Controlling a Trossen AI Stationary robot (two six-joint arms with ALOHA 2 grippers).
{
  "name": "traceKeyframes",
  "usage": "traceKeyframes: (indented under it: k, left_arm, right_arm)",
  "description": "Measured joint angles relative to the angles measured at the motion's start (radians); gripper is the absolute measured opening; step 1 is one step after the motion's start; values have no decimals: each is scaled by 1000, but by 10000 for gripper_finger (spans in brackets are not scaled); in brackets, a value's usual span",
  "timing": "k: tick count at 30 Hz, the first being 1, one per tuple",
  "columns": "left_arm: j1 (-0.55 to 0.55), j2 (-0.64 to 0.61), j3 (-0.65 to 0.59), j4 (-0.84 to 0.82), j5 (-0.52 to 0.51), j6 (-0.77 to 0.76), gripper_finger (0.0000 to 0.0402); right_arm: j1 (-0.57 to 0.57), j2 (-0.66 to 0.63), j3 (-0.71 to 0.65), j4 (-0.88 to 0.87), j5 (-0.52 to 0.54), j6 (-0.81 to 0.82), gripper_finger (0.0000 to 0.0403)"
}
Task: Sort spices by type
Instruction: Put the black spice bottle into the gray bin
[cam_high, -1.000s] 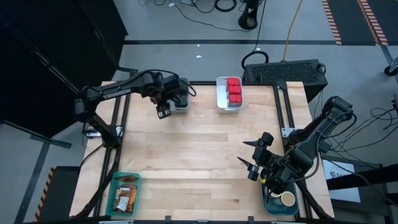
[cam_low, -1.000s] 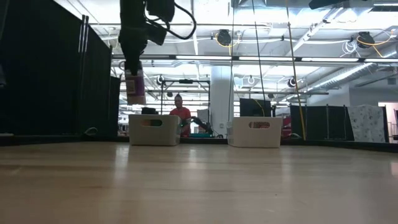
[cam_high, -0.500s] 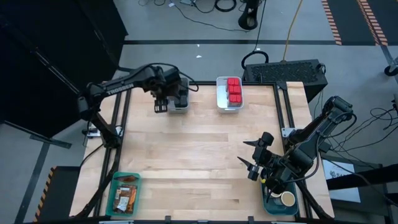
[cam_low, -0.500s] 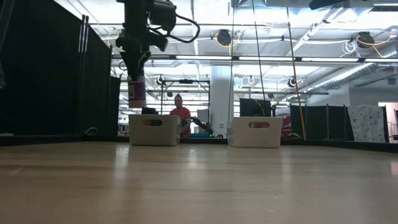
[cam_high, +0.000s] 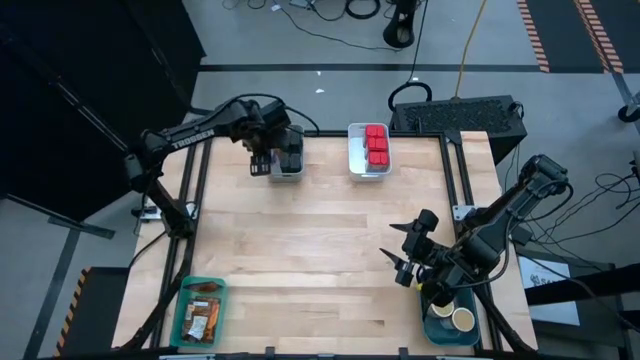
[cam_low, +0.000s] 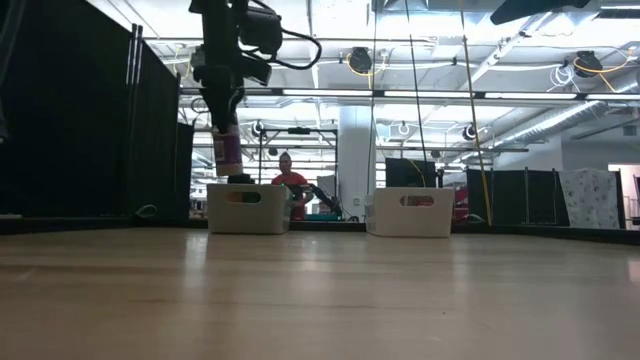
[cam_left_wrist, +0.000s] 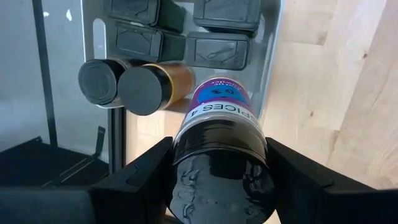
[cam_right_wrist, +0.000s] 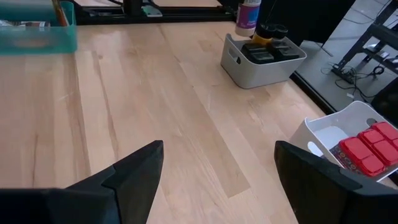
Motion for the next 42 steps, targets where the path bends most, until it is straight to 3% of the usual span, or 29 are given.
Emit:
traceKeyframes:
  k: [15, 42]
  left_arm:
    - [19, 105, 0, -20, -32, 30, 215]
    - [25, 145, -1, 58, -22, 53, 215]
  right_arm:
    - [0, 0, 0, -5, -4, -4, 290]
    - [0, 0, 0, -5, -4, -11, 290]
